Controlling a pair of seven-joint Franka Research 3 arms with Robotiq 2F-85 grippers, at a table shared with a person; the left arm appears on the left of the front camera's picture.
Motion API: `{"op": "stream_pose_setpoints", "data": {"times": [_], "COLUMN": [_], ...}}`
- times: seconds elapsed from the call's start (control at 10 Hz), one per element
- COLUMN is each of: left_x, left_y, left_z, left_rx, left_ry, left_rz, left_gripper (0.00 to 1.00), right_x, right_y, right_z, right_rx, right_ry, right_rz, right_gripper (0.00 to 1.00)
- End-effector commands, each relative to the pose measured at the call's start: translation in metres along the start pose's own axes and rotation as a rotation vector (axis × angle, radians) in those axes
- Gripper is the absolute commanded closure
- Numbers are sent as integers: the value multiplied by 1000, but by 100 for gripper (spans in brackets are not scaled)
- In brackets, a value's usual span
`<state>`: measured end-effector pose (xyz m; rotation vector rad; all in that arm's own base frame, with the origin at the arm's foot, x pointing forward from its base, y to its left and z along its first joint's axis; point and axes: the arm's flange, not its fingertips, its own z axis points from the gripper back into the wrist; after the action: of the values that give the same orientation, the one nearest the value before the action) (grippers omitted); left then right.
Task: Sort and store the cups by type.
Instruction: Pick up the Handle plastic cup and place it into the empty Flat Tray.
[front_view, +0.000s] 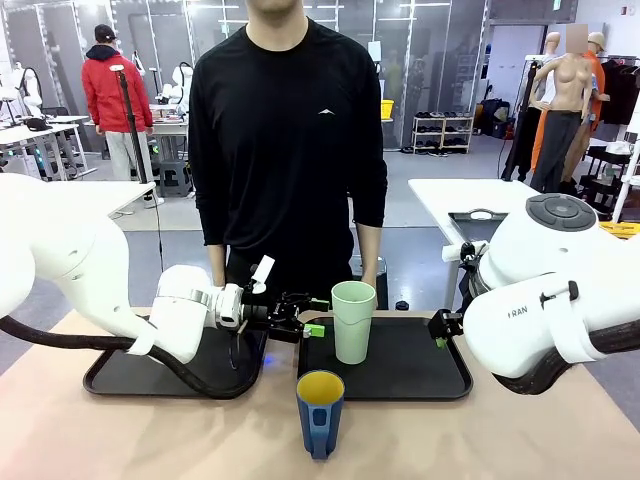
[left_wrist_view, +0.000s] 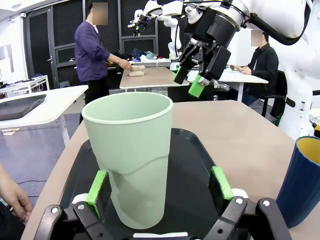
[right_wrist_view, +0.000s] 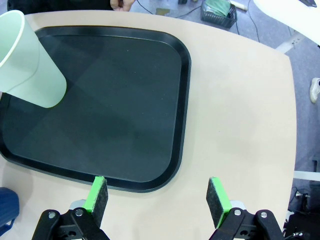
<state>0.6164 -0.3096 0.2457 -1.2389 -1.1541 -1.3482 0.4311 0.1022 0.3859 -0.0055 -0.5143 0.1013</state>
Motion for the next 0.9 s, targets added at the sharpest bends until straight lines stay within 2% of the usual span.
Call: {"op": "stream_pose_setpoints", "data": {"times": [0.0,0.5,0.8], "left_x": [10,53,76], "left_y": [-8,-56,-91], "left_z": [5,66,122], "left_rx": [-2,51,122], "left_ry": [16,179,319], "left_rz": [-15,-71,-112], "left_gripper": [0,0,0], "right_x": [1,1,1], "right_y": [0,0,0], "right_z": [-1,-1,-1], "right_rx": [0,0,0], "right_ry": [1,1,1], "right_rz": [9,9,9], "right_gripper": [0,0,0]}}
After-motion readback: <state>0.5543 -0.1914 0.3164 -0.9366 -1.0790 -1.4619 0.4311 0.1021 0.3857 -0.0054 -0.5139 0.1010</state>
